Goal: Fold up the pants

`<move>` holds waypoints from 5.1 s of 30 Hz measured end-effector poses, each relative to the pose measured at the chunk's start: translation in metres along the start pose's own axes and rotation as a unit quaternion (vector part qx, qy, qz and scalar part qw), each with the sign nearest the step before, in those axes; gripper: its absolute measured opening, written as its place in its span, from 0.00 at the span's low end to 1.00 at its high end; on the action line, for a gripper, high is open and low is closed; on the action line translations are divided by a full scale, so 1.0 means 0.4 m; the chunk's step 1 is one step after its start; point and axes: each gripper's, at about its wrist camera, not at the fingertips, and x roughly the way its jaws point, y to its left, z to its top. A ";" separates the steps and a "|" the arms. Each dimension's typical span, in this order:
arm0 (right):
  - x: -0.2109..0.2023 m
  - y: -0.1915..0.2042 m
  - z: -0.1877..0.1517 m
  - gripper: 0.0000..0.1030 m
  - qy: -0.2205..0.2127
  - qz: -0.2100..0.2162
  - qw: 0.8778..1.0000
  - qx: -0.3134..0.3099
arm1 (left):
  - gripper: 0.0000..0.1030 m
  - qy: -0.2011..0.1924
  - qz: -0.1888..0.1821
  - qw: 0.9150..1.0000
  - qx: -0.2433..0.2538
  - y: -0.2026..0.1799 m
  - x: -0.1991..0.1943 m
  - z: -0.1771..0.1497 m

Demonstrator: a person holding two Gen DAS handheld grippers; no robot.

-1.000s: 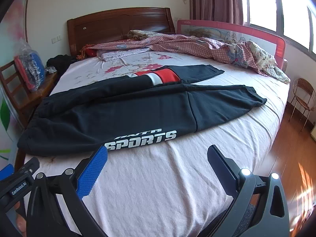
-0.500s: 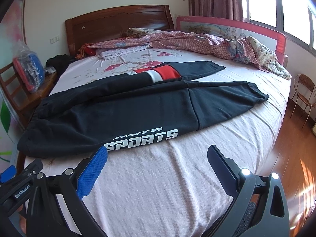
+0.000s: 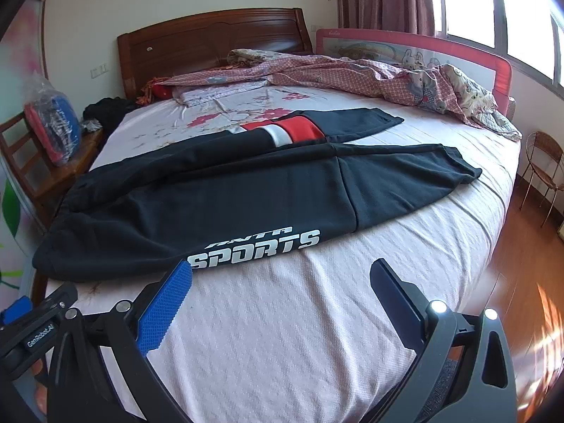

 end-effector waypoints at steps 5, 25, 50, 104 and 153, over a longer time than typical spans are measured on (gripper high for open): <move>-0.001 0.003 0.000 0.97 0.001 0.002 1.000 -0.001 | 0.98 -0.001 0.005 1.000 0.002 0.000 -0.002 0.000; 0.004 0.003 -0.003 0.97 0.007 0.004 1.000 0.001 | 0.98 -0.001 0.008 1.000 0.003 0.008 0.007 -0.003; 0.013 0.005 -0.010 0.97 0.011 0.006 1.000 0.000 | 0.98 0.005 0.003 1.000 -0.004 0.015 0.017 -0.004; 0.092 -0.213 0.040 0.97 0.119 0.109 0.978 0.128 | 0.09 0.172 -0.243 0.839 -0.455 0.359 0.351 0.085; 0.436 -0.572 0.065 0.27 0.149 0.252 0.795 0.532 | 0.09 0.158 -0.271 0.844 -0.436 0.356 0.318 0.103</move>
